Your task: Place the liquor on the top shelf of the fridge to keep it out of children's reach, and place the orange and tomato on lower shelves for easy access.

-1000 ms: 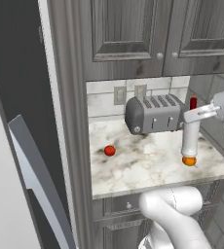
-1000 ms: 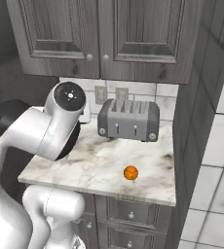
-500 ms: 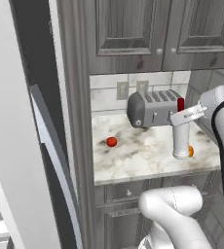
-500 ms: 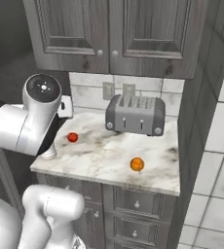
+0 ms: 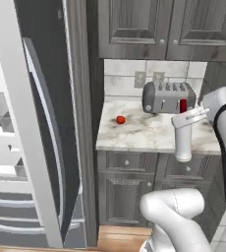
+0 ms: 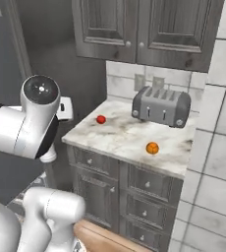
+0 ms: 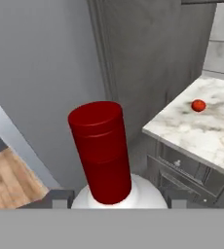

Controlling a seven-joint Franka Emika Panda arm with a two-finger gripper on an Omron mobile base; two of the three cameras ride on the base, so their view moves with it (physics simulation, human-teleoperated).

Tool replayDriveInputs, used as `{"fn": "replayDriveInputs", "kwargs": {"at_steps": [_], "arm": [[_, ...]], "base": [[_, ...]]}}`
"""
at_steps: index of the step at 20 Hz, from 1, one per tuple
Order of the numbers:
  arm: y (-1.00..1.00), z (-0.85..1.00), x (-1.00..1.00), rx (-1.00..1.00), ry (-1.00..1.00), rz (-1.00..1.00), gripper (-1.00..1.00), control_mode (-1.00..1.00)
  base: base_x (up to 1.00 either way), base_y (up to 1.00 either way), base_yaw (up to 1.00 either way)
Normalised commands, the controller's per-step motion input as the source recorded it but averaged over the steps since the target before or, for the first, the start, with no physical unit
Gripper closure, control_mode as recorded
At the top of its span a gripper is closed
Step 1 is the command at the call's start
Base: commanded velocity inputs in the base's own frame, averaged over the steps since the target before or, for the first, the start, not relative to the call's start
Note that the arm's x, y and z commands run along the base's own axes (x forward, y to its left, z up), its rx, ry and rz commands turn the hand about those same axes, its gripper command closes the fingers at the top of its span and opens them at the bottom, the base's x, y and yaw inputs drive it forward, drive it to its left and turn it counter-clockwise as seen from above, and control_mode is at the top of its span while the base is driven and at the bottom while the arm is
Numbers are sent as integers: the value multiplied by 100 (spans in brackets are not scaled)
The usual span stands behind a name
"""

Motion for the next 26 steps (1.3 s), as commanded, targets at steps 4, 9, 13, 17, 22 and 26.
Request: {"fn": "replayDriveInputs", "kwargs": {"at_steps": [4, 9, 13, 17, 22, 26], "arm": [[0, 0, 0, 0, 0, 0, 100, 100], [0, 0, 0, 0, 0, 0, 100, 100], [0, 0, 0, 0, 0, 0, 100, 100], [0, 0, 0, 0, 0, 0, 100, 100], [0, 0, 0, 0, 0, 0, 100, 100], [0, 0, 0, 0, 0, 0, 100, 100]], "base": [[-61, -35, 71], [-43, 1, 75], [-22, 48, 63], [-14, 84, 50], [-1, 100, 32], [0, 100, 11]]}}
